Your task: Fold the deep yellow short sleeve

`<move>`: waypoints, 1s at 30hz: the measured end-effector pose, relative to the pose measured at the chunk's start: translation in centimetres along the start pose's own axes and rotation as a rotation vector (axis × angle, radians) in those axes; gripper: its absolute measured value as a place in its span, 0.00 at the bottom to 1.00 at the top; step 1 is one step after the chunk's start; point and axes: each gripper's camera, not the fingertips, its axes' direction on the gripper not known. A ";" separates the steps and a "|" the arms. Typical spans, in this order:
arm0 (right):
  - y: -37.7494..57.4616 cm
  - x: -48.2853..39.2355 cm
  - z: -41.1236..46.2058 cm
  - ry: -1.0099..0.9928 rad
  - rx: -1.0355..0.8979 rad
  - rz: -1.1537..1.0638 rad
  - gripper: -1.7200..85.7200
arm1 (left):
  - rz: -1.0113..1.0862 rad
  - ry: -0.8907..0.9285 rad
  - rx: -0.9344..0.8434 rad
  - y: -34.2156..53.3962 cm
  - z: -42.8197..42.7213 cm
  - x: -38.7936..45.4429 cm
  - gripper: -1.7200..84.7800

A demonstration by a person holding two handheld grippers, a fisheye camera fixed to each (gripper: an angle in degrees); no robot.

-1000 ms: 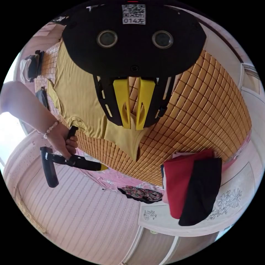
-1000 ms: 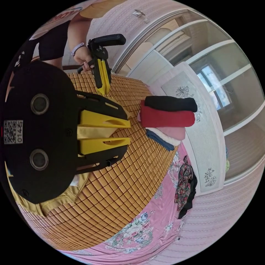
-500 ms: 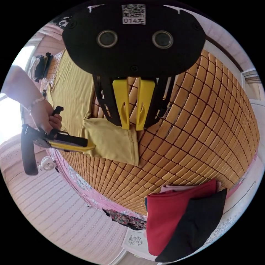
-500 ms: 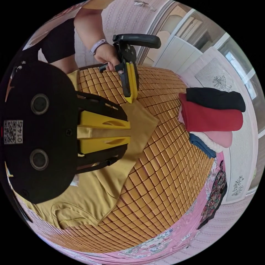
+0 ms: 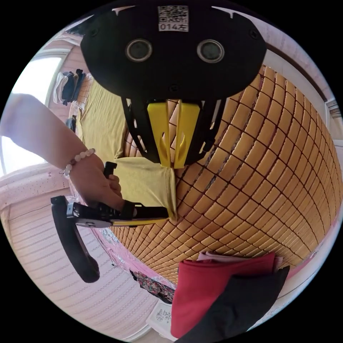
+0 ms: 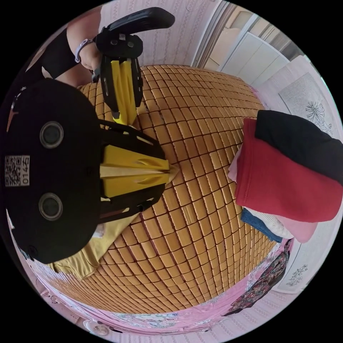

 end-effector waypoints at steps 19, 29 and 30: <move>29.8 -6.4 -15.6 -0.029 0.135 0.491 0.01 | 0.186 0.005 0.103 0.8 1.3 0.4 0.11; 20.5 -10.8 -17.7 0.009 0.165 0.225 0.02 | 0.412 -0.207 0.062 -2.9 5.3 3.4 0.11; 19.3 -11.5 -17.9 0.040 0.189 0.197 0.02 | 0.415 -0.196 0.071 -3.2 5.5 3.5 0.11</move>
